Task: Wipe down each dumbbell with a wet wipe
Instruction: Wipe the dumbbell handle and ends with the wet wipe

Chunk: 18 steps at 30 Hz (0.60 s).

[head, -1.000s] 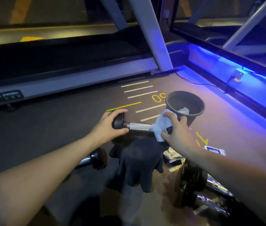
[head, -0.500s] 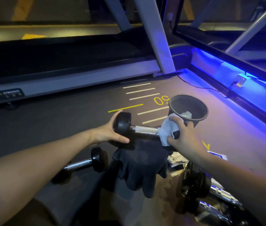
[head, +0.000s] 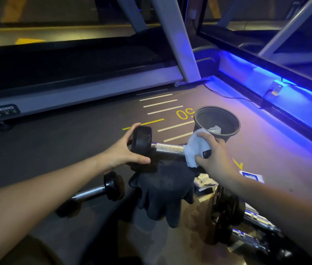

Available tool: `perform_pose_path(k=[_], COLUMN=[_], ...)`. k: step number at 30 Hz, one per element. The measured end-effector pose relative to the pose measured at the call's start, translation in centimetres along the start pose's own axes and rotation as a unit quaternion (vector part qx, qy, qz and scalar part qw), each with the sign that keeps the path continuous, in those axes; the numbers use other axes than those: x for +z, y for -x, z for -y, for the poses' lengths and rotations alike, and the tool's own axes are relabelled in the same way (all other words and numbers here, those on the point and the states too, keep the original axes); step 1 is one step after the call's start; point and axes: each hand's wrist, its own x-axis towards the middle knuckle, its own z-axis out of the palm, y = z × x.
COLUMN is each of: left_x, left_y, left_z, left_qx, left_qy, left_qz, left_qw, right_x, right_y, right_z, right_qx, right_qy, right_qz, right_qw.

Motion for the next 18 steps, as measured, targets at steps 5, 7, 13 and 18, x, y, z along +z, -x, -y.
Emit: perform_pose_path(k=[5, 7, 13, 18], left_x=[-1.6, -2.1, -1.6, -1.7], left_y=[1.4, 2.6, 5.3, 6.6], left_z=[-5.6, -8.1, -9.8, -8.5], left_qx=[0.034, 0.054, 0.068, 0.057], left_qy=[-0.070, -0.091, -0.074, -0.073], left_qz=[-0.027, -0.046, -0.090, -0.103], left_qw=[0.997, 0.993, 0.991, 0.990], right_x=[0.4, 0.6, 1.7, 1.4], right_y=[0.1, 0.4, 2.0, 1.1], right_z=[0.8, 1.5, 2.9, 3.9], right_qx=[-0.020, -0.034, 0.010, -0.019], right_qy=[-0.099, -0.141, -0.182, -0.024], right_qz=[-0.047, -0.064, 0.046, 0.066], right_qw=[0.994, 0.987, 0.982, 0.997])
